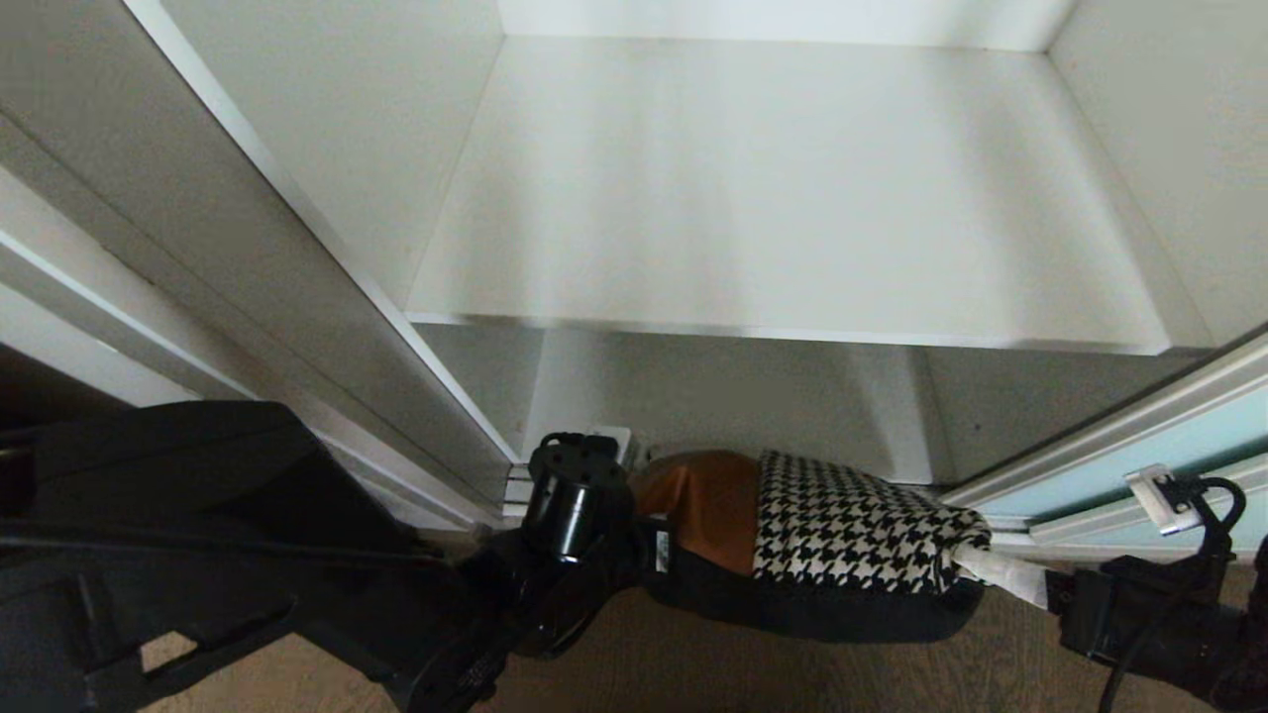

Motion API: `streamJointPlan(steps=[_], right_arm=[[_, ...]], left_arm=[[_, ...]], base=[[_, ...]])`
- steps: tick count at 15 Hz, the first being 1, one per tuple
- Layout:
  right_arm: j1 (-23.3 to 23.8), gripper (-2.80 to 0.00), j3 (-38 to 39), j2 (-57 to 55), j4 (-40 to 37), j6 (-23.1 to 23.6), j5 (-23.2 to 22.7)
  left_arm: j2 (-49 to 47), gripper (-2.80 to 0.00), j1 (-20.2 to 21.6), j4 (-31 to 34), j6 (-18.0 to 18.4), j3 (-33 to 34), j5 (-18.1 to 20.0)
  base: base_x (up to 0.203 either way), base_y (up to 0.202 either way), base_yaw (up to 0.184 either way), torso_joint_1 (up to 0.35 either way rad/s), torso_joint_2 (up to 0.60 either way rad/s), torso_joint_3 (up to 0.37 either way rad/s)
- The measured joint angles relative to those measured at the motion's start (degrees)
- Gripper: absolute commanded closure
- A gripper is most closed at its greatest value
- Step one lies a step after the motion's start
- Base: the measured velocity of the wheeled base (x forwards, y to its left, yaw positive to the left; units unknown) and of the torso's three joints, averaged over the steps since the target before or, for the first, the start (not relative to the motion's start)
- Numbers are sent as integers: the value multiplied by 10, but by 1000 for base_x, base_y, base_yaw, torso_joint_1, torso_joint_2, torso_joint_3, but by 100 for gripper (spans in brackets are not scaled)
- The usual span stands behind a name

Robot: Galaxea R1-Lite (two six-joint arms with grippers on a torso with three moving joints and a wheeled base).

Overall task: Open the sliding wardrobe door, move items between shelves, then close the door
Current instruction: Place the pillow on the higher shelf

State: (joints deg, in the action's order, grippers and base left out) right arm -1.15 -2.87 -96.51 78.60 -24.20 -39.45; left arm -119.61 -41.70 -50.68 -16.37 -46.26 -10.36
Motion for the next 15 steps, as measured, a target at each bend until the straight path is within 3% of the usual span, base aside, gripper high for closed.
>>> streamJointPlan(steps=[12,15], right_arm=[[17,0,6,-2,0,-1,-33],[28,0,9,-15,15,-1,-49]], left_arm=[[49,0,-3,0,-4,28,-6],[38,0,-2,-7,0,23,-6]], base=[[0,0,0,0,0,0],[-142,0,1,2,4,1]])
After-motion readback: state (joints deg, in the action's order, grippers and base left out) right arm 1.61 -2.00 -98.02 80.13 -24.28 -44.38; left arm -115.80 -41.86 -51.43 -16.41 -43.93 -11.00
